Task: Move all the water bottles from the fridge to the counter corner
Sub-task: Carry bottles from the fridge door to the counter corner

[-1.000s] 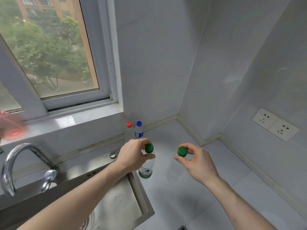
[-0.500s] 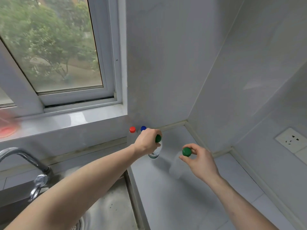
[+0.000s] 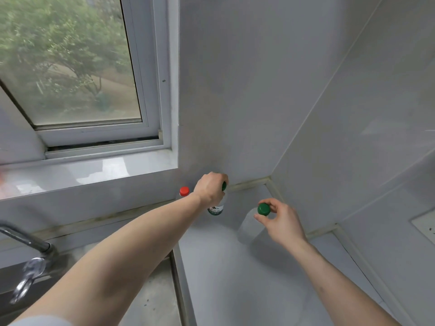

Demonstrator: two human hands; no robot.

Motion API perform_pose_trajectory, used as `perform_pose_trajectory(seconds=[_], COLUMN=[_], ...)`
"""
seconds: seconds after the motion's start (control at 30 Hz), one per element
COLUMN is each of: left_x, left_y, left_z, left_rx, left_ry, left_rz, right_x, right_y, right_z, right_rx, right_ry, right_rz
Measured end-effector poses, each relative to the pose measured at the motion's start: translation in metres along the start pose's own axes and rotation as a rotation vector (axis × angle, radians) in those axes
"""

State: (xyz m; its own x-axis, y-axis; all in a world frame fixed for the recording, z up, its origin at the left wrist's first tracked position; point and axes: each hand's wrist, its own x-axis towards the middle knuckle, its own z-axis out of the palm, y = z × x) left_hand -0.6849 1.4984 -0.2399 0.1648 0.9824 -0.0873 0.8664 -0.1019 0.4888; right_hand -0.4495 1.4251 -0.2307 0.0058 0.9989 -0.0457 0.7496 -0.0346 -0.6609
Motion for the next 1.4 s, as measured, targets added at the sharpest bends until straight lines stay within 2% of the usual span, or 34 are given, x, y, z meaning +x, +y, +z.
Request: perform_pose_trajectory(seconds=[0.6,0.97,1.27,1.4], left_x=[0.033,0.042,0.032,0.024], left_y=[0.007,0.011,0.0,0.002], left_z=[0.012,0.016,0.014,0.01], left_rx=[0.075,0.054,0.065,0.082], left_ry=[0.021,0.069,0.128,0.126], left_rz=[-0.002,-0.109,0.016,0.012], right_x=[0.099,0.139,0.14,0.136], right_y=[-0.003,-0.009,-0.012,-0.014], right_z=[0.036,0.066,0.079,0.072], right_rx=[0.132,0.195,0.178,0.124], right_ry=[0.031,0.022,-0.014,-0.114], right_rz=[0.031,0.012,-0.001,0.036])
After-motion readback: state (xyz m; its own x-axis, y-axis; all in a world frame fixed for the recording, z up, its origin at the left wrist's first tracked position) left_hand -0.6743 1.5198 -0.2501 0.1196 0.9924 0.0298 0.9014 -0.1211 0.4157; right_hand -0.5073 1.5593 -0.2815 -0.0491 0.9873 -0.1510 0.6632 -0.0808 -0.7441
